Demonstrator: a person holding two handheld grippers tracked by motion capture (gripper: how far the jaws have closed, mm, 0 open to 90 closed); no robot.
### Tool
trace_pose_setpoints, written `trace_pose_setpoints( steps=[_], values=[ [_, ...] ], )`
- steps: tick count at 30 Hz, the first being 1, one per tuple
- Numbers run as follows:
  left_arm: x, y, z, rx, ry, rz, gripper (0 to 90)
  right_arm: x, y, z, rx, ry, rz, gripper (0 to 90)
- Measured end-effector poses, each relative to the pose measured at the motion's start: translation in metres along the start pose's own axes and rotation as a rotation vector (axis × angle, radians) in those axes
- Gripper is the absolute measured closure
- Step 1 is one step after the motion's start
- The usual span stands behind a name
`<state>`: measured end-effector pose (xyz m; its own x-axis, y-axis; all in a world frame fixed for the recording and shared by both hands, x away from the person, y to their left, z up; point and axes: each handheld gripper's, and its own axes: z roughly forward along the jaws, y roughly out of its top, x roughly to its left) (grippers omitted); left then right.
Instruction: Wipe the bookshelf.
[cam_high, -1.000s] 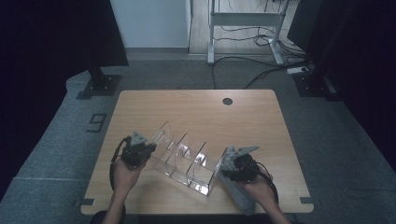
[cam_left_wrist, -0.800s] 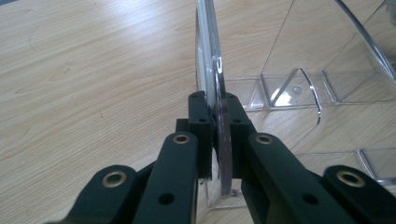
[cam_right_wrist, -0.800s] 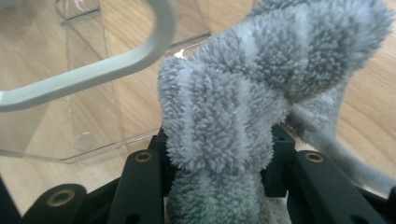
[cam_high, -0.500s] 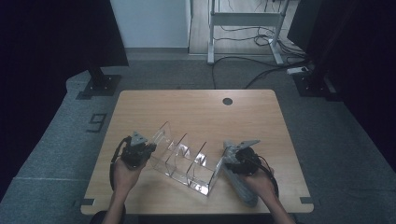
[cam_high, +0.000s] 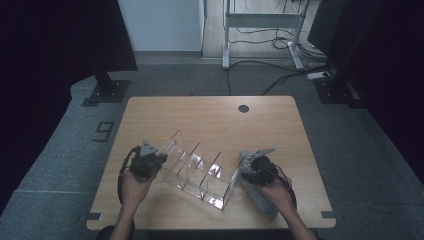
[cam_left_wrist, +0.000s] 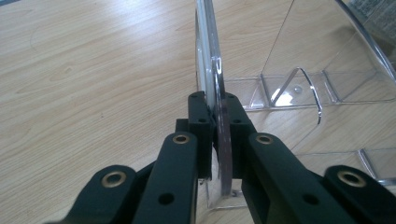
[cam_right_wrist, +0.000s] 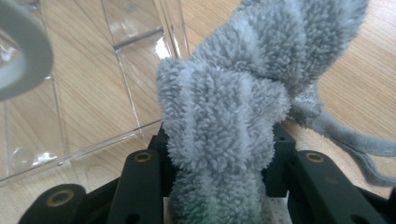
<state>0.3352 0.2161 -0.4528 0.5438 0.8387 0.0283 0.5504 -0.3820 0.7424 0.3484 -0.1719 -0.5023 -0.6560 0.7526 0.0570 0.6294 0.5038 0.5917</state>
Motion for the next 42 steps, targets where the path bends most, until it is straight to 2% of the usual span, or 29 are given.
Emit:
trace_pose_setpoints(
  steps=[10,15,18,22,29,42],
  values=[
    [0.000,0.000,0.000,0.000,0.006,-0.006,85.5,0.002,-0.007,0.016,0.043,-0.004,-0.014,59.0],
    [-0.001,0.000,0.000,0.002,0.009,-0.007,85.5,0.003,-0.007,0.016,0.041,-0.008,-0.018,59.0],
    [-0.004,0.001,0.000,0.005,0.031,-0.007,85.5,0.003,-0.007,0.015,0.040,-0.008,-0.016,59.0],
    [-0.011,0.003,0.002,0.020,0.092,0.005,84.3,0.007,-0.008,0.013,0.039,0.001,-0.029,59.2],
    [-0.010,0.003,0.002,0.015,0.084,-0.008,84.5,0.019,-0.011,0.008,0.046,0.023,-0.066,59.4],
    [-0.011,0.002,0.002,0.012,0.091,-0.012,84.5,0.035,-0.015,0.003,0.060,0.071,-0.100,59.4]
  ],
)
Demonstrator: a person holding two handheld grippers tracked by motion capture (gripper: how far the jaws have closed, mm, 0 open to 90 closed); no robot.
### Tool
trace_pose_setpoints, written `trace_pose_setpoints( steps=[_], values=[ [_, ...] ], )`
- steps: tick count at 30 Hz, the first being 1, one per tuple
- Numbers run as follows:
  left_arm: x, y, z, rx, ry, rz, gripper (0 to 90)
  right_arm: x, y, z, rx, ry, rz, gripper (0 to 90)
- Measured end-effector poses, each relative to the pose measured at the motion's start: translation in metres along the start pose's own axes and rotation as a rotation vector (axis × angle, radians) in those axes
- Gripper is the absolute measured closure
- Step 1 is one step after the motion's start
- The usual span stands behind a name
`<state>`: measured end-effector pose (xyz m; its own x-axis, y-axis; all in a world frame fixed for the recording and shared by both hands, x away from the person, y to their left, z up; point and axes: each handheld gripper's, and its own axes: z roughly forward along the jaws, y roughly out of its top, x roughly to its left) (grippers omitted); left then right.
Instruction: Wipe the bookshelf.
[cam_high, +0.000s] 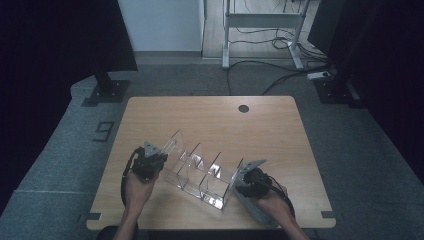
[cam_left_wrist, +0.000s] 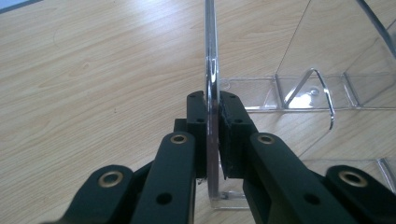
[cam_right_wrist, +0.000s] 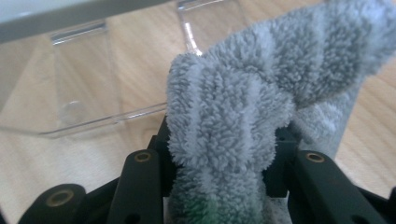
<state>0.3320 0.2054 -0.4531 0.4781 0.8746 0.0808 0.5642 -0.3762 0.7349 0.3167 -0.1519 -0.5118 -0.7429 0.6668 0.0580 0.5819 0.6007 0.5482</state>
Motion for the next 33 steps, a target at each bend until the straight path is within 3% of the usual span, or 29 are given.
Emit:
trace_pose_setpoints(
  steps=[17,33],
  values=[
    [0.000,0.000,0.000,-0.005,0.000,-0.005,84.6,0.036,-0.010,-0.007,-0.010,0.089,-0.088,59.3],
    [-0.001,0.000,0.000,-0.004,0.004,-0.006,84.6,0.063,-0.016,-0.012,-0.008,0.151,-0.140,59.2]
  ],
)
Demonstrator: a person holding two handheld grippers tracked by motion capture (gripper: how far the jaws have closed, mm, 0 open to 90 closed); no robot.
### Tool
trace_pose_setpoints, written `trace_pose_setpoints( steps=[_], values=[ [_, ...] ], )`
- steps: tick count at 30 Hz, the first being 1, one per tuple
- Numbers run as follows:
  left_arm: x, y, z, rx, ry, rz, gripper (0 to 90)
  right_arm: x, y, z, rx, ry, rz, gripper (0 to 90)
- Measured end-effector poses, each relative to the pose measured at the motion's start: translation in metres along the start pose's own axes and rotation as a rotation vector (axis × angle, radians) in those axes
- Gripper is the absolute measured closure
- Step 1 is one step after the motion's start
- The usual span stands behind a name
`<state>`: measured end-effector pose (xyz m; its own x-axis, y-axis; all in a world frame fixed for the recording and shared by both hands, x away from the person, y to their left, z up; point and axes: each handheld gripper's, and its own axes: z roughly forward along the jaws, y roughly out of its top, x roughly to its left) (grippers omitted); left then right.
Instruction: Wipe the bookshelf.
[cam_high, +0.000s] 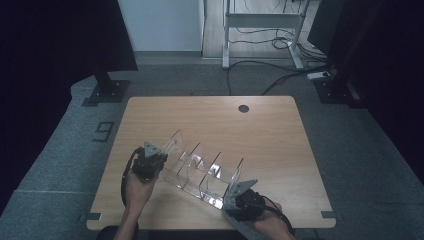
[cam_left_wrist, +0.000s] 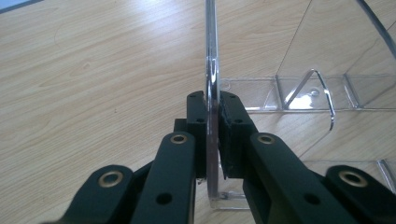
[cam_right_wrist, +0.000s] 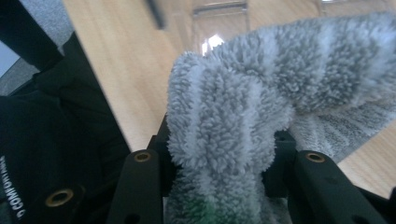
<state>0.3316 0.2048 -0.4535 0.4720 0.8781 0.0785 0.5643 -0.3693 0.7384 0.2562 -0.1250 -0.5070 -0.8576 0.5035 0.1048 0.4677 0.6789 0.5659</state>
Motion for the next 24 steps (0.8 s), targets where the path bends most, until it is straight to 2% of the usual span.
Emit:
trace_pose_setpoints(
  steps=[6,15,19,24],
  values=[
    [0.000,0.000,0.000,0.000,0.000,0.000,84.5,0.011,0.000,-0.001,0.000,0.012,-0.024,59.0],
    [0.001,0.000,0.000,0.000,-0.004,0.005,84.4,0.009,-0.002,-0.003,-0.003,0.023,-0.019,59.7],
    [0.001,0.000,0.000,0.001,-0.009,0.006,84.3,0.004,-0.003,-0.010,-0.007,0.014,-0.014,60.2],
    [0.001,0.000,0.000,0.001,-0.012,0.004,84.2,-0.008,-0.007,-0.024,-0.029,-0.021,0.013,60.6]
  ],
)
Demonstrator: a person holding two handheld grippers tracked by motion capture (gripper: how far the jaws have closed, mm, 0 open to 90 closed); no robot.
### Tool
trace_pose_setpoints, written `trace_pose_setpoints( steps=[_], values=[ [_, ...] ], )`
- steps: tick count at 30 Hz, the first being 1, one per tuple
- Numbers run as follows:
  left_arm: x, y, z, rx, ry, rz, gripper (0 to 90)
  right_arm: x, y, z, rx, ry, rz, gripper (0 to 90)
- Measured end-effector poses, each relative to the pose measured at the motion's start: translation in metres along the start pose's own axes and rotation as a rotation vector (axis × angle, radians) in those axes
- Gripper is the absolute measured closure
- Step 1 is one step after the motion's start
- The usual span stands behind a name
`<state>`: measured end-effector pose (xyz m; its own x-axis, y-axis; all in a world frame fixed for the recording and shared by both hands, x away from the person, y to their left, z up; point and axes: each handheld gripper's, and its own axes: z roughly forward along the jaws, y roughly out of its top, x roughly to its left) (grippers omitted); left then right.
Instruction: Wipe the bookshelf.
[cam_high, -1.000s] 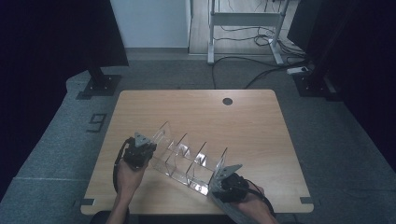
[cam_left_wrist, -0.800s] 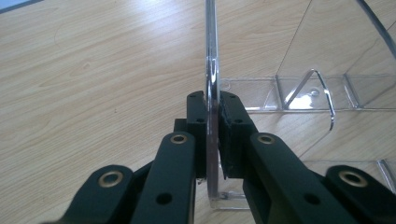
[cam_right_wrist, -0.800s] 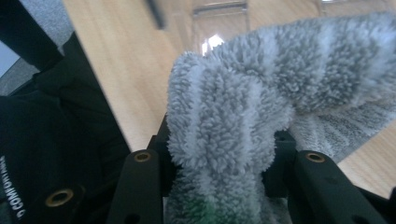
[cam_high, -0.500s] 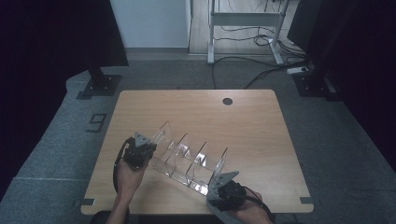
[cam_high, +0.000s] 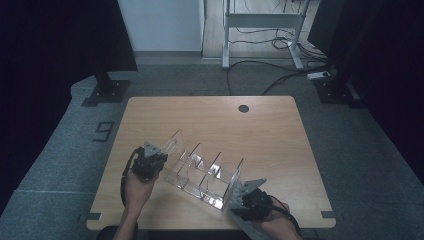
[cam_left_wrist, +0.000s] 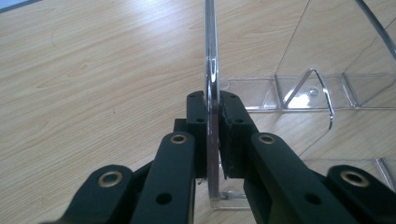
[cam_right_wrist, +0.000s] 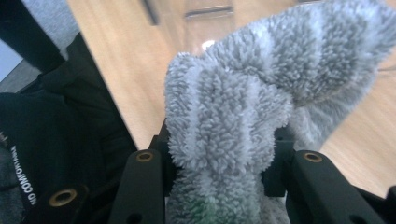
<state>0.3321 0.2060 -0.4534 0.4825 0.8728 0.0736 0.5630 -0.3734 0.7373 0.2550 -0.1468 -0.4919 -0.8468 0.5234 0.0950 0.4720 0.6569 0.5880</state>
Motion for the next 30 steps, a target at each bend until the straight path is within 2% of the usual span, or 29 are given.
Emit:
trace_pose_setpoints(
  steps=[8,18,30],
  values=[
    [0.001,0.000,0.000,0.000,-0.007,0.000,84.0,-0.023,0.000,-0.026,-0.034,-0.053,0.055,60.9],
    [0.001,0.000,0.000,-0.001,-0.010,0.002,83.8,-0.045,0.009,-0.056,-0.072,-0.119,0.082,61.0],
    [0.002,0.000,0.000,-0.004,-0.015,0.000,83.8,-0.078,0.012,-0.082,-0.081,-0.202,0.140,61.1]
  ],
)
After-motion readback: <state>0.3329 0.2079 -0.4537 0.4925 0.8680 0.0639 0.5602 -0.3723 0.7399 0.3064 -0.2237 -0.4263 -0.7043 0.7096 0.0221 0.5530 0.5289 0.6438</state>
